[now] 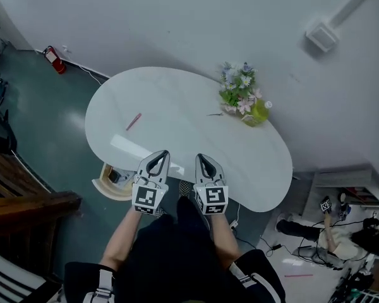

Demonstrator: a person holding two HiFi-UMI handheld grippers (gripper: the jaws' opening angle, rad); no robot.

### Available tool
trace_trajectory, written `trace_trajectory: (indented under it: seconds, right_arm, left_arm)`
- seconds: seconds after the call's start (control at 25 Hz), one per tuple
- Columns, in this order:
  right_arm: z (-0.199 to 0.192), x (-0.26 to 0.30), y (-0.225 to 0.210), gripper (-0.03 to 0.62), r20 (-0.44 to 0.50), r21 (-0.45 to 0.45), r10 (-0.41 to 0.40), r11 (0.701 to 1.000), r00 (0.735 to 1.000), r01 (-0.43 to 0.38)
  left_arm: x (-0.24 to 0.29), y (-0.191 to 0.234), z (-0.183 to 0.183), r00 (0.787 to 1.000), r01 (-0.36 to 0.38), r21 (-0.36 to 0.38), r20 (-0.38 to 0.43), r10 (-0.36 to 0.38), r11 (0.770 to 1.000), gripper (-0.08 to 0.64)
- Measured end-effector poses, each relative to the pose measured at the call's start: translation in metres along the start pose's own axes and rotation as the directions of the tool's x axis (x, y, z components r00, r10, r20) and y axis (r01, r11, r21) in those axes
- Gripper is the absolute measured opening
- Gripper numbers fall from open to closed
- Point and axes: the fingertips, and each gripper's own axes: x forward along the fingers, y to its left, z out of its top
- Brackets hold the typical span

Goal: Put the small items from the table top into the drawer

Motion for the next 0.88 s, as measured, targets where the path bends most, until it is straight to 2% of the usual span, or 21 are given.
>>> trace_trajectory:
  seconds: [0.16,0.4,0.88]
  right_arm:
    - [-0.011,0.004,-0.039,0.028,-0.024,0.019,-0.048,0.999,0.999,0.049]
    - [-0.023,0.025,-0.088,0.028,-0.059,0.034,-0.078,0.996,0.995,0.081]
    - [-0.058,0.085,-0.148,0.029,-0.14,0.049,-0.043,0.998,0.989,0.051]
  left_arm:
    - [0.033,-0.02,-0.005,0.998,0.055,-0.006,-0.022,-0.055,0.998,0.02]
    - [0.086,-0.037,-0.02,0.992,0.104,-0.027,-0.064,-0.105,0.994,0.02]
    - [0.174,-0.039,-0.057,0.982,0.114,-0.057,-0.145,-0.122,0.992,0.02]
